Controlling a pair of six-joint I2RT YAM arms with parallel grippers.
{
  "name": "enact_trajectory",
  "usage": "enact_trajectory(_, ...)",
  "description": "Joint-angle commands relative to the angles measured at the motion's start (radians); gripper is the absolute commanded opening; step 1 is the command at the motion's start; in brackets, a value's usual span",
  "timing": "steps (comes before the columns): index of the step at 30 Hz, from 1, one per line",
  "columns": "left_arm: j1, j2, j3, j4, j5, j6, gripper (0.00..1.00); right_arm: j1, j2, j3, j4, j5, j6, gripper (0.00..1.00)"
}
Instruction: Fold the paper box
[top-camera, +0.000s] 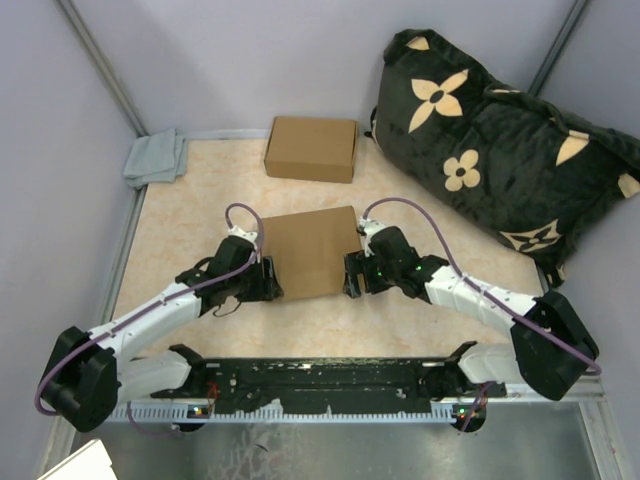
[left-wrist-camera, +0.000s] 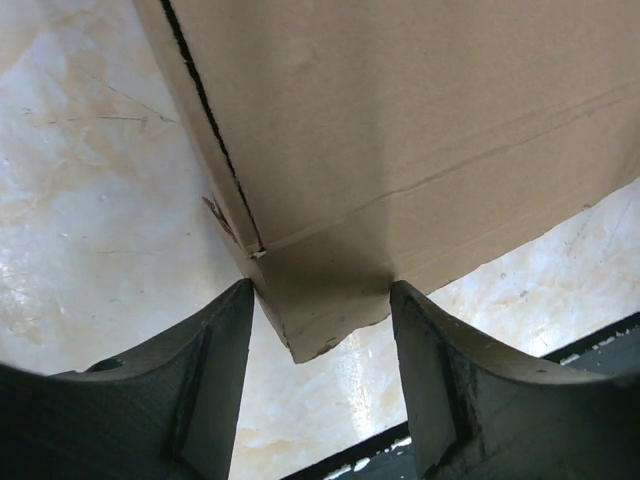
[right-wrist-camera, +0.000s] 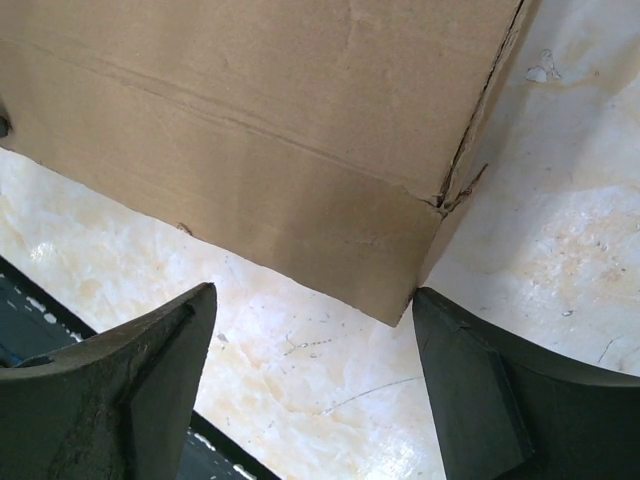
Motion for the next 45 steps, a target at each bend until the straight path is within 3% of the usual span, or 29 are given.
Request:
enact_trajectory(1, -0.015, -0.012, 0.048, 0.015, 0.065, 0.011, 0.62, 0.013, -0.051, 0.005, -0.016, -0.048, -0.002, 0.79)
enact_trajectory(9, -0.015, -0.038, 0.145, -0.136, 0.075, 0.001, 0.59, 0.013, -0.072, 0.069, -0.154, -0.016, 0.027, 0.79)
enact_trajectory(30, -0.016, -0.039, 0.144, -0.14, 0.125, -0.001, 0.53, 0.014, -0.082, 0.129, -0.232, -0.021, 0.074, 0.76)
enact_trajectory(34, -0.016, -0.034, 0.14, -0.176, 0.02, 0.009, 0.63, 0.013, -0.093, 0.13, -0.256, 0.138, 0.073, 0.91)
enact_trajectory(36, -0.016, -0.029, 0.123, -0.16, -0.037, 0.016, 0.65, 0.013, -0.088, 0.117, -0.231, 0.198, 0.066, 0.93)
enact_trajectory(45, -0.016, 0.01, 0.07, -0.05, -0.024, 0.002, 0.63, 0.013, 0.016, 0.064, -0.062, 0.144, 0.047, 0.8)
